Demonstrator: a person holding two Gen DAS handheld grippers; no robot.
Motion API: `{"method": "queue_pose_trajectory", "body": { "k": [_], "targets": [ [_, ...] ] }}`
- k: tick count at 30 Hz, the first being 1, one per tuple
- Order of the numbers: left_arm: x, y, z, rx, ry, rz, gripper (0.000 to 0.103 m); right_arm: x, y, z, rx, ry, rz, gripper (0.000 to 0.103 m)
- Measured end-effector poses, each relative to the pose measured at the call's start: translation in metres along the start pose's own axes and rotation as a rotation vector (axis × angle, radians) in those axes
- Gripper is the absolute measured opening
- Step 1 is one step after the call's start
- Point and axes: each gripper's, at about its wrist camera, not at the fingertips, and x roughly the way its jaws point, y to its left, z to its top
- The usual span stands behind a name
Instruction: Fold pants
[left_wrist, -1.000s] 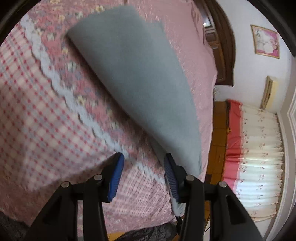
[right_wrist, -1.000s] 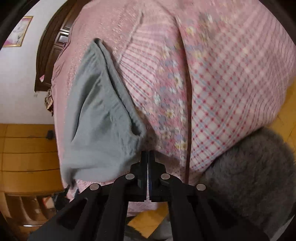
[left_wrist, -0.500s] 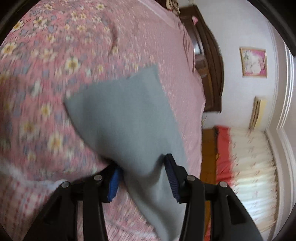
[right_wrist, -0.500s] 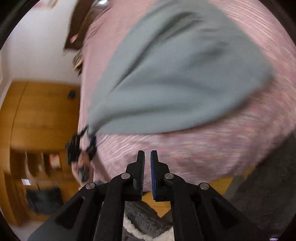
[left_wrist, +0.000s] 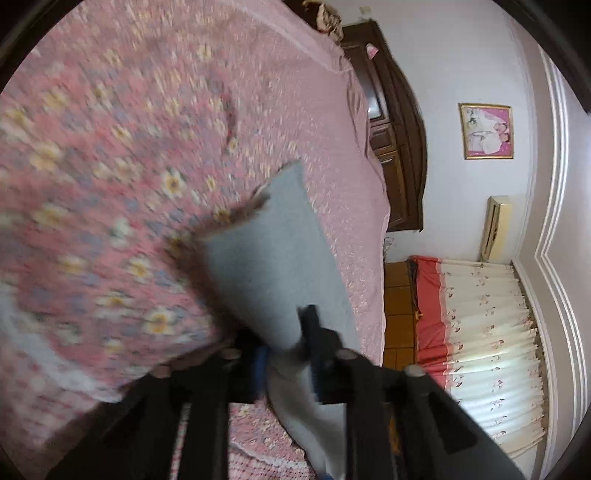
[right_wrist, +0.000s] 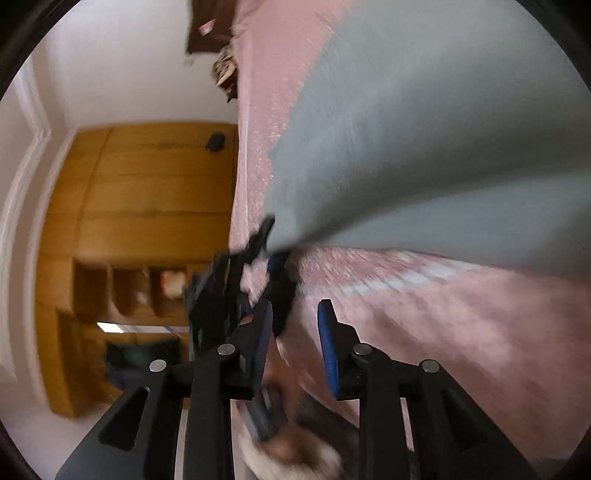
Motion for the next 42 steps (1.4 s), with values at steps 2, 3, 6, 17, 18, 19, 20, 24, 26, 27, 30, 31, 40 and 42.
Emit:
{"method": "queue_pose_trajectory", "body": {
  "k": [2, 3, 6, 17, 18, 19, 20, 24, 26, 27, 30, 31, 40, 42],
  "targets": [
    [-0.019, 0.003, 0.004, -0.009, -0.016, -0.016, 0.010, 0.016, -0.008, 0.005, 0.028, -0.040, -0.026, 0.033],
    [-0.028, 0.003, 0.005, -0.022, -0.025, -0.037, 0.008, 0.025, -0.011, 0.003, 0.039, -0.050, -0.042, 0.033],
    [-0.048, -0.001, 0.012, -0.033, -0.032, -0.052, 0.008, 0.024, -0.015, 0.000, 0.007, -0.120, -0.033, 0.033],
    [-0.070, 0.002, 0.008, -0.051, -0.023, -0.046, 0.004, -0.012, -0.025, -0.023, -0.006, -0.363, 0.008, 0.004],
    [-0.072, 0.001, 0.007, -0.046, -0.022, -0.046, 0.004, -0.015, -0.024, -0.029, 0.001, -0.357, 0.019, 0.004],
    [-0.075, -0.002, -0.001, -0.042, -0.021, -0.047, 0.004, -0.020, -0.022, -0.037, 0.020, -0.348, 0.033, 0.004],
    [-0.082, -0.006, -0.004, -0.035, -0.018, -0.044, 0.004, -0.020, -0.018, -0.046, 0.038, -0.339, 0.040, 0.004],
    [-0.123, -0.018, -0.025, 0.005, -0.045, 0.001, 0.004, -0.029, -0.002, -0.087, 0.013, -0.284, -0.006, 0.004],
    [-0.146, -0.016, -0.040, 0.009, -0.068, 0.028, 0.004, -0.026, -0.003, -0.099, 0.015, -0.266, -0.010, 0.004],
    [-0.155, -0.012, -0.047, 0.004, -0.076, 0.048, 0.004, -0.025, -0.006, -0.103, 0.008, -0.266, -0.025, 0.004],
    [-0.165, 0.001, -0.062, 0.024, -0.105, 0.150, 0.004, -0.017, -0.021, -0.097, -0.018, -0.233, -0.089, 0.007],
    [-0.163, 0.005, -0.063, 0.036, -0.110, 0.192, 0.004, -0.017, -0.032, -0.094, 0.018, -0.209, -0.105, 0.010],
    [-0.191, 0.003, -0.068, 0.121, -0.247, 0.303, 0.017, -0.171, -0.053, -0.110, 0.083, -0.300, 0.003, 0.015],
    [-0.188, -0.009, -0.074, 0.172, -0.224, 0.306, 0.018, -0.257, -0.049, -0.112, 0.033, -0.447, -0.125, 0.023]
  ]
}}
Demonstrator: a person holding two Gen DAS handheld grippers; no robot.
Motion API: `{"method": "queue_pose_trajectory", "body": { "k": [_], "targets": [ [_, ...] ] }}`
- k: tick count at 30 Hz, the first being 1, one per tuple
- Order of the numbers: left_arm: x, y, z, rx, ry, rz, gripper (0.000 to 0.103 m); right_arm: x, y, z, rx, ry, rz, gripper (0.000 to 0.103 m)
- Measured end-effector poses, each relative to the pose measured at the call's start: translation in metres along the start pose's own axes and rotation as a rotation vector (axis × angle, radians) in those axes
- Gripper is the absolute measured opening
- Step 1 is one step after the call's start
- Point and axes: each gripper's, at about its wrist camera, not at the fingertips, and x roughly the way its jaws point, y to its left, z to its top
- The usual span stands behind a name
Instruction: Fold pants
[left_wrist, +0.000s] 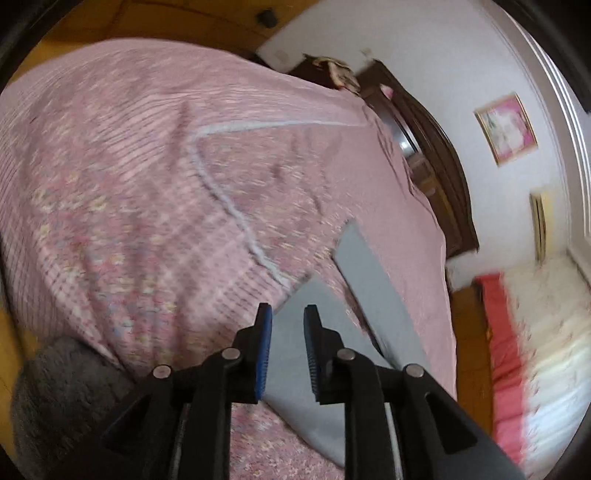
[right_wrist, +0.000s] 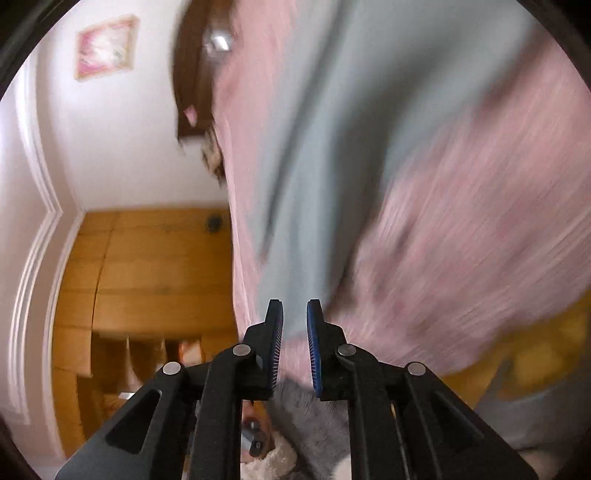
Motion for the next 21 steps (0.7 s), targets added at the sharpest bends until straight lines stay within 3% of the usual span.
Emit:
{"method": "queue_pose_trajectory", "body": {
  "k": [2, 4, 5, 10, 15, 16, 17, 18, 21],
  "targets": [
    [0.003, -0.010, -0.006, 0.021, 0.018, -0.020, 0.019, -0.045, 0.001, 0.026, -0.082, -0.111, -0.157, 0.045],
    [0.012, -0.020, -0.013, 0.027, 0.035, -0.018, 0.020, -0.082, -0.008, 0.058, -0.125, -0.191, -0.377, 0.046],
    [0.020, -0.029, -0.014, 0.027, 0.056, -0.020, 0.020, -0.086, -0.011, 0.065, -0.119, -0.193, -0.416, 0.046],
    [0.049, -0.054, -0.033, 0.060, 0.126, -0.031, 0.020, -0.071, -0.047, 0.094, -0.048, -0.051, -0.481, 0.046],
    [0.065, -0.065, -0.045, 0.087, 0.165, -0.005, 0.020, -0.045, -0.058, 0.115, -0.087, 0.015, -0.368, 0.046],
    [0.068, -0.065, -0.047, 0.097, 0.170, 0.004, 0.020, -0.038, -0.053, 0.122, -0.110, 0.040, -0.366, 0.041],
    [0.072, -0.065, -0.049, 0.101, 0.173, 0.008, 0.020, -0.031, -0.062, 0.125, -0.143, 0.080, -0.392, 0.019],
    [0.076, -0.064, -0.050, 0.107, 0.173, 0.010, 0.020, -0.027, -0.062, 0.129, -0.170, 0.119, -0.450, 0.014],
    [0.088, -0.063, -0.055, 0.138, 0.180, 0.025, 0.020, -0.033, -0.057, 0.133, -0.190, 0.160, -0.444, 0.011]
  ]
}}
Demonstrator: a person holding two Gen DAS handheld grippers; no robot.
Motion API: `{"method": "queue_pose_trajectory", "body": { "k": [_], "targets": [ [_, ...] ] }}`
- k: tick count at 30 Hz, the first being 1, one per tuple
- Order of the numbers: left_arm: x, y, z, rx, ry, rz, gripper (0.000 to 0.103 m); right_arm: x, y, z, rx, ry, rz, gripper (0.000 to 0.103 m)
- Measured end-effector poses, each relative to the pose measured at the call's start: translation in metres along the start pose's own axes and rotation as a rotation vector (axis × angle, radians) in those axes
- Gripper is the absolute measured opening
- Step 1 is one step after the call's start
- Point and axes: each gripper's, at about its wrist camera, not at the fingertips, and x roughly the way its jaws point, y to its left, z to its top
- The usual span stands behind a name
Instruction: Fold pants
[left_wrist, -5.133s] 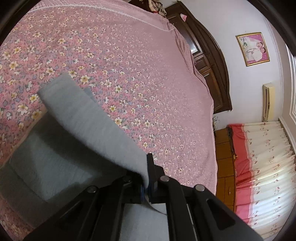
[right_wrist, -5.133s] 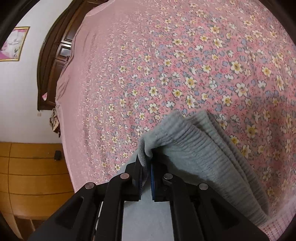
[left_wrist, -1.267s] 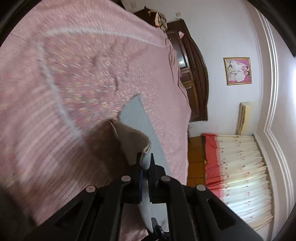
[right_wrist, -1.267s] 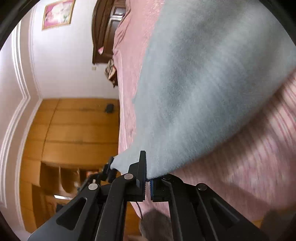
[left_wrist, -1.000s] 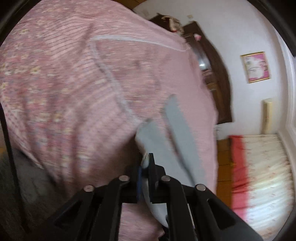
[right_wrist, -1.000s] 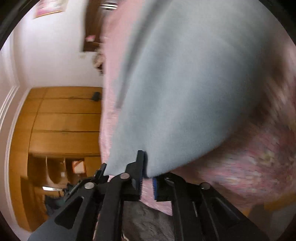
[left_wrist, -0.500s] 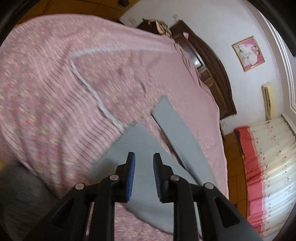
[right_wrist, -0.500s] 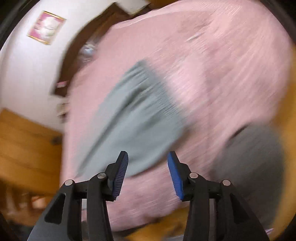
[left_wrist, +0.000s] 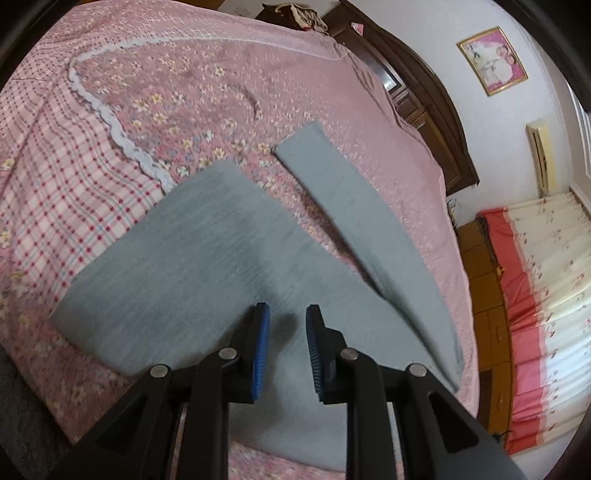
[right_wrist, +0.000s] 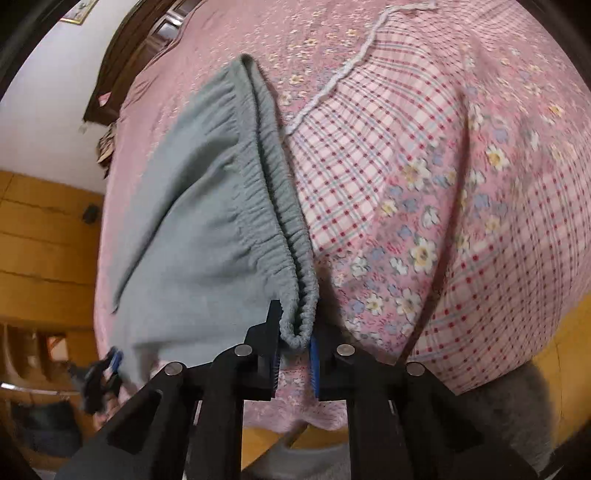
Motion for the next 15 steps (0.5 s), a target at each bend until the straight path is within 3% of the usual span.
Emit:
{"method": "queue_pose_trajectory", "body": {
  "k": [3, 6, 10, 15],
  "targets": [
    [0.006, 0.001, -0.004, 0.012, 0.001, -0.005, 0.020, -0.012, 0.012, 0.007, -0.072, -0.015, -0.038, 0.011],
    [0.009, 0.001, -0.006, 0.017, -0.005, -0.015, 0.020, -0.022, 0.013, 0.014, -0.064, -0.006, -0.034, 0.011],
    [0.009, 0.004, -0.006, 0.035, -0.013, -0.012, 0.020, -0.011, -0.017, 0.015, -0.053, 0.044, -0.059, 0.011],
    [0.007, 0.001, -0.011, 0.042, -0.014, -0.009, 0.020, -0.034, -0.014, 0.013, -0.063, -0.013, -0.026, 0.011]
  ]
}}
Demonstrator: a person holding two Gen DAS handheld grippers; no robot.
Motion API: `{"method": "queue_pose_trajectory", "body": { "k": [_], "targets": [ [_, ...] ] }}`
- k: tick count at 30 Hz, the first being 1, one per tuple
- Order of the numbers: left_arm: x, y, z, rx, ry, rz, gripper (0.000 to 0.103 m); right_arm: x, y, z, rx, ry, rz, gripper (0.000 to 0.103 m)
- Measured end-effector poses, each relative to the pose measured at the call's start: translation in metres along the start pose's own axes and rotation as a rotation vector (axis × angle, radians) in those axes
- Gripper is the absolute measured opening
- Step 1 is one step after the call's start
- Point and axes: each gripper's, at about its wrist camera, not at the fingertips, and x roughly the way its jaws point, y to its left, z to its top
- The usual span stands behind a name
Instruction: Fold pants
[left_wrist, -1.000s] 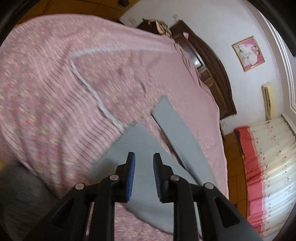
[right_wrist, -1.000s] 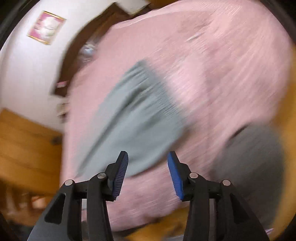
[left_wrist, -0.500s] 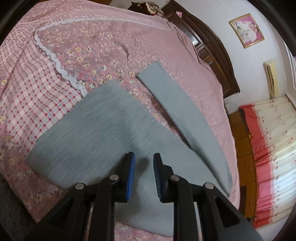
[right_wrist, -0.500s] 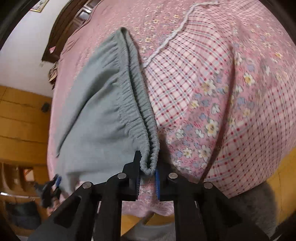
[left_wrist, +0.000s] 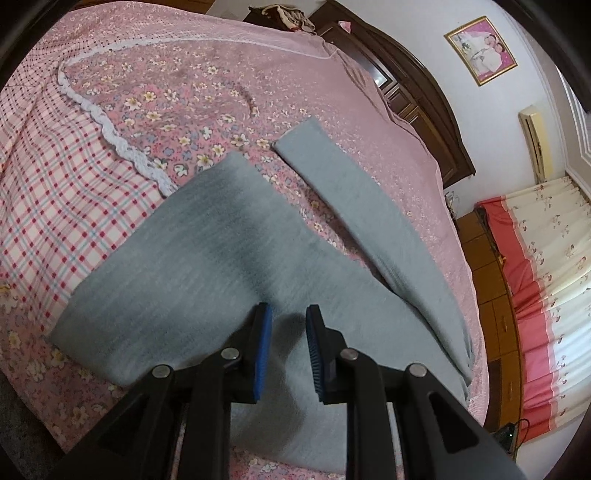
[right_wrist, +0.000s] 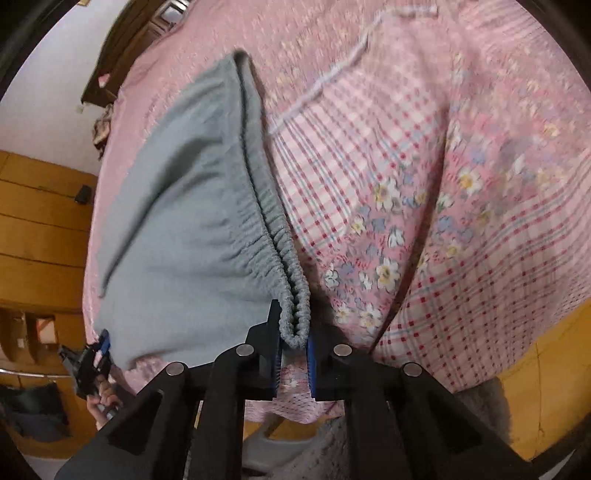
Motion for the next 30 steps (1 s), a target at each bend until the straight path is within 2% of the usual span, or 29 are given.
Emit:
{"method": "queue_pose_trajectory", "body": {
  "k": [6, 11, 15, 16, 17, 19, 20, 23, 25, 28, 30],
  "targets": [
    [-0.008, -0.001, 0.006, -0.016, -0.017, -0.007, 0.020, -0.035, 0.003, 0.014, 0.000, -0.040, 0.029, 0.011],
    [-0.007, 0.005, 0.010, -0.020, -0.018, -0.006, 0.020, 0.001, -0.009, 0.017, -0.023, 0.036, -0.065, 0.013],
    [-0.006, 0.002, 0.008, 0.000, -0.023, 0.009, 0.020, 0.006, -0.027, 0.010, 0.031, 0.016, 0.007, 0.014],
    [-0.006, -0.001, 0.007, 0.004, -0.023, 0.013, 0.020, 0.004, -0.028, 0.009, 0.035, 0.009, 0.016, 0.019],
    [-0.008, -0.006, 0.004, 0.012, -0.024, 0.017, 0.020, 0.000, -0.029, 0.006, 0.041, -0.001, 0.021, 0.030],
    [-0.012, -0.013, 0.001, 0.039, -0.031, 0.020, 0.023, -0.010, -0.037, -0.003, 0.065, -0.021, 0.020, 0.039],
    [-0.013, -0.015, -0.001, 0.050, -0.035, 0.024, 0.023, -0.015, -0.039, -0.010, 0.081, -0.026, 0.029, 0.039],
    [-0.014, -0.022, -0.013, 0.091, -0.046, 0.038, 0.024, -0.022, -0.040, -0.036, 0.134, -0.024, 0.123, 0.039],
    [-0.009, -0.025, -0.020, 0.109, -0.039, 0.033, 0.024, -0.026, -0.029, -0.052, 0.136, -0.065, 0.168, 0.039],
    [-0.004, -0.029, -0.025, 0.112, -0.032, 0.023, 0.024, -0.014, -0.011, -0.062, 0.176, -0.020, 0.310, 0.039],
    [-0.004, -0.034, -0.029, 0.118, -0.029, 0.009, 0.024, 0.004, 0.003, -0.068, 0.168, 0.027, 0.345, 0.039]
  ]
}}
